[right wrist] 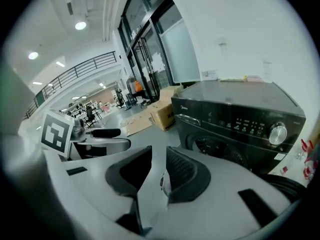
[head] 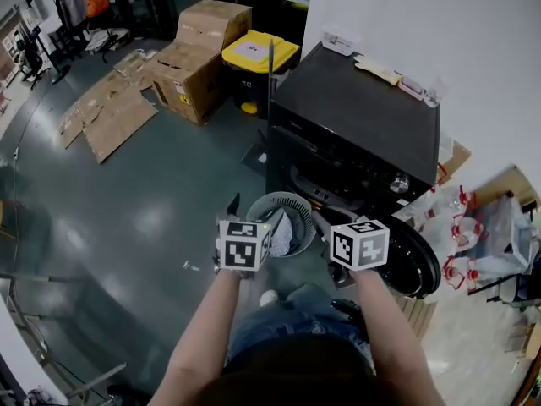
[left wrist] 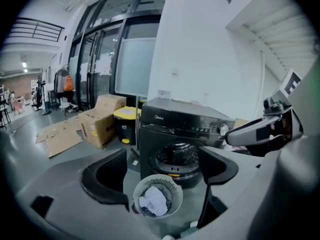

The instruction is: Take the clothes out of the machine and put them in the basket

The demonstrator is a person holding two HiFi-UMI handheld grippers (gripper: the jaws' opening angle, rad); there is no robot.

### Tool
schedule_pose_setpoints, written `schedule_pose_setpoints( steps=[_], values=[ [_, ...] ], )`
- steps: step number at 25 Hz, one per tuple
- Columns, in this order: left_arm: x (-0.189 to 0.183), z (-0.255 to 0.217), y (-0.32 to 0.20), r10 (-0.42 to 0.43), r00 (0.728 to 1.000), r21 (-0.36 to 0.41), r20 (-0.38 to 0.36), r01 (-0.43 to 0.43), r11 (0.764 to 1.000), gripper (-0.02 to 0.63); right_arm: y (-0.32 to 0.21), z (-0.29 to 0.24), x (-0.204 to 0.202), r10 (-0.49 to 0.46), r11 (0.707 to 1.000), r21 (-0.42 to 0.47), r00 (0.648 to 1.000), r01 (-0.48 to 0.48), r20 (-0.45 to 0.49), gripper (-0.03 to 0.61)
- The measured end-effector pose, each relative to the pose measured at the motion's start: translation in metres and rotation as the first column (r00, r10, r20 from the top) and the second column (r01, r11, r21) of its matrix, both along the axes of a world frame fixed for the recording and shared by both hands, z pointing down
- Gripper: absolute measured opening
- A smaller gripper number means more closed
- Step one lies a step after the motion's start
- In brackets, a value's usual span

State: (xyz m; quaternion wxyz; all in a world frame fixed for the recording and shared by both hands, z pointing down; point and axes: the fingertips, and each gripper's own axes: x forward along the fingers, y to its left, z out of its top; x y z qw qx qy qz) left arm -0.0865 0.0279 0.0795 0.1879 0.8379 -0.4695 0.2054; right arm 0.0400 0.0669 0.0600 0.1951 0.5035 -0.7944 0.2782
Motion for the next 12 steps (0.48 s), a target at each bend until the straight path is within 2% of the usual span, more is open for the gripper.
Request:
schedule_pose_setpoints(
  steps=[7,12],
  values=[
    [0.007,-0.038,0.009,0.001,0.999,0.087,-0.050,0.003,0.996,0.448,0.012,-0.047,0.024,-0.045,0.985,0.163,0.995,0.059,-0.085,0.089],
    [0.012,-0.086,0.019,-0.005,0.995,0.182,-0.101,0.024,0.983,0.448,0.029,-0.089,0.049,-0.051,0.964,0.251,0.987,0.089,-0.154,0.089]
  ],
)
